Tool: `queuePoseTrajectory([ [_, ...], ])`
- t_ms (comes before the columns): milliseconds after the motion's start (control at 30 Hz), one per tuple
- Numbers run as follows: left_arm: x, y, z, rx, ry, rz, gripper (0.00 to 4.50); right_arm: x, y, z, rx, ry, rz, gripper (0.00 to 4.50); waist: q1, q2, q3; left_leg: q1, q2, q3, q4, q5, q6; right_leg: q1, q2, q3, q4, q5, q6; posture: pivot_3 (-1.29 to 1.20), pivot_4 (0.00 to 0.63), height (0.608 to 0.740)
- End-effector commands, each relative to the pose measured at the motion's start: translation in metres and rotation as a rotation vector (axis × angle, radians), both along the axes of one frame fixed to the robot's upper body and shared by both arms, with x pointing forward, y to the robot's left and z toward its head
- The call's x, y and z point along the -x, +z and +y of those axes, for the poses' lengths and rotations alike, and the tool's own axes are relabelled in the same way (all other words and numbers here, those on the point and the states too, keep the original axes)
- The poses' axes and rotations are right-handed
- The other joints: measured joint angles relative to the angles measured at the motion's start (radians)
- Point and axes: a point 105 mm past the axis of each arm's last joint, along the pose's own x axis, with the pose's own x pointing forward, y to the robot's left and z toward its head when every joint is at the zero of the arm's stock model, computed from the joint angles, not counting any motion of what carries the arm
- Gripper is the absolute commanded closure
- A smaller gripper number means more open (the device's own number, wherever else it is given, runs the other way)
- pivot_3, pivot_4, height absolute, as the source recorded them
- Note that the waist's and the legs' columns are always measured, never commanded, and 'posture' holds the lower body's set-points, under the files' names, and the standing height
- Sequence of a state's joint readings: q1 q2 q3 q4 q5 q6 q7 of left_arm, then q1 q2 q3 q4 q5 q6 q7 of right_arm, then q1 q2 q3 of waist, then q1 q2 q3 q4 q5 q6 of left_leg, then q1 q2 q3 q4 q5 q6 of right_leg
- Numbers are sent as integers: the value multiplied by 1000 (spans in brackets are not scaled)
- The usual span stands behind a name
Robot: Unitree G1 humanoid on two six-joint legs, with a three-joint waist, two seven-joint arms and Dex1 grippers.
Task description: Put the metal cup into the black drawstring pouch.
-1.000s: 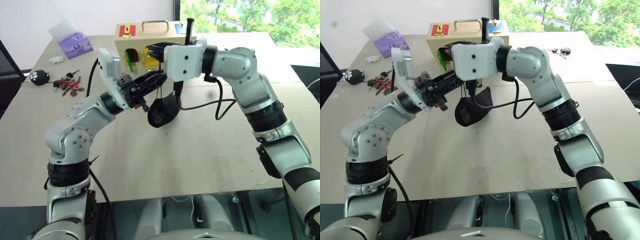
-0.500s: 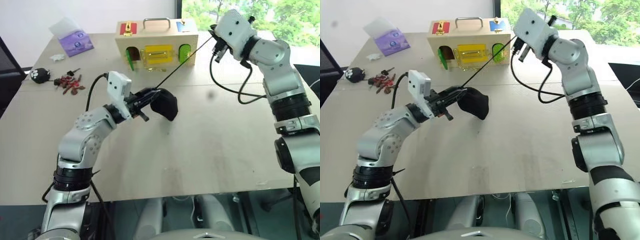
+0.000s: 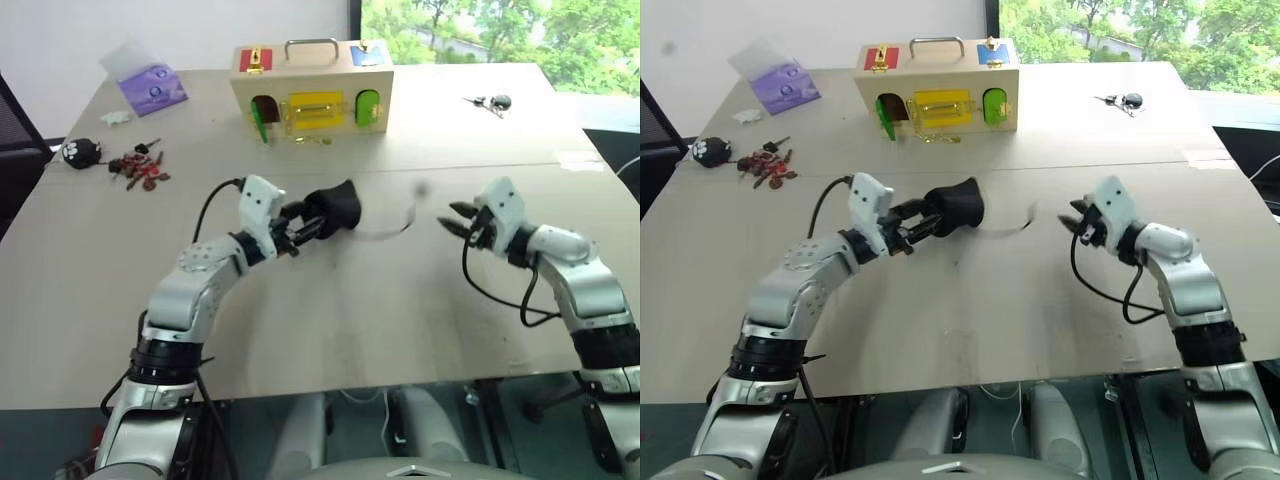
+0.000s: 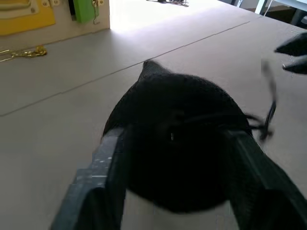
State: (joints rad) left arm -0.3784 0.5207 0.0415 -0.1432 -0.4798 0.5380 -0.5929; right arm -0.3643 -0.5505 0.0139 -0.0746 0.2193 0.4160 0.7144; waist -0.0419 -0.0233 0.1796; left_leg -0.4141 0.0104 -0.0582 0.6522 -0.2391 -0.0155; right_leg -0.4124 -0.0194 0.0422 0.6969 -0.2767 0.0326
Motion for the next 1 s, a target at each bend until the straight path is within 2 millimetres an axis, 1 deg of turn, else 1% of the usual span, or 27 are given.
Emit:
queuePoseTrajectory([
  [33,11,17,23,40,70,-38,0,21,21,14,-111,-1,-63,621,0,0,0,1,1,-1,0,0,0,1,1,0,1,0,0,0,150,740],
  [67,13,16,31,56,103,-27,0,28,18,19,-132,7,-46,123,0,1,-1,2,1,-1,0,0,0,1,1,0,1,0,0,0,150,740],
  [100,15,16,37,66,130,-24,0,35,15,22,-130,16,-41,19,1,1,-1,2,1,-1,0,0,0,2,2,-1,1,0,0,0,150,740],
  [200,23,10,54,50,208,-22,0,48,8,27,-140,38,2,19,4,1,-1,2,0,-2,2,0,0,3,1,-2,1,0,0,0,150,740],
  [267,28,0,67,27,290,-7,0,55,6,29,-148,55,10,19,6,1,-1,2,0,-2,2,0,0,4,0,-1,0,0,1,0,150,740],
  [333,33,0,76,33,356,-67,0,58,6,31,-159,53,-2,19,7,1,-1,2,0,-2,2,0,0,4,0,-1,-1,0,1,0,150,740],
  [400,45,-7,72,107,288,-18,0,56,2,27,-153,22,-31,19,8,0,-1,2,0,-3,2,0,0,4,1,-2,0,0,1,0,150,740],
  [467,53,-14,74,140,280,8,0,56,-3,22,-141,-9,-51,19,8,1,-1,2,0,-3,2,0,0,4,1,-2,0,0,1,0,150,740],
  [567,64,-23,74,107,271,19,0,54,-9,11,-127,-96,-90,19,9,1,-1,2,0,-3,2,0,0,4,1,-2,-1,0,1,0,150,740],
  [667,75,-24,68,103,236,19,0,60,-13,3,-111,-116,-110,19,9,0,-1,2,0,-2,2,0,0,4,1,-1,-1,0,1,0,150,740],
  [767,88,-23,68,105,214,29,0,69,-18,-9,-89,-142,-113,19,10,0,-1,2,0,-2,2,0,0,5,1,-1,-1,0,1,0,150,740],
  [900,106,-18,75,113,227,50,0,83,-17,-26,-67,-183,-110,19,10,1,-1,3,1,-2,2,0,0,5,1,-1,-1,0,1,0,150,740],
  [1000,115,-21,76,118,214,84,0,88,-17,-35,-51,-199,-102,19,8,1,-1,5,1,-1,2,0,0,7,1,0,-1,0,1,0,150,740],
])
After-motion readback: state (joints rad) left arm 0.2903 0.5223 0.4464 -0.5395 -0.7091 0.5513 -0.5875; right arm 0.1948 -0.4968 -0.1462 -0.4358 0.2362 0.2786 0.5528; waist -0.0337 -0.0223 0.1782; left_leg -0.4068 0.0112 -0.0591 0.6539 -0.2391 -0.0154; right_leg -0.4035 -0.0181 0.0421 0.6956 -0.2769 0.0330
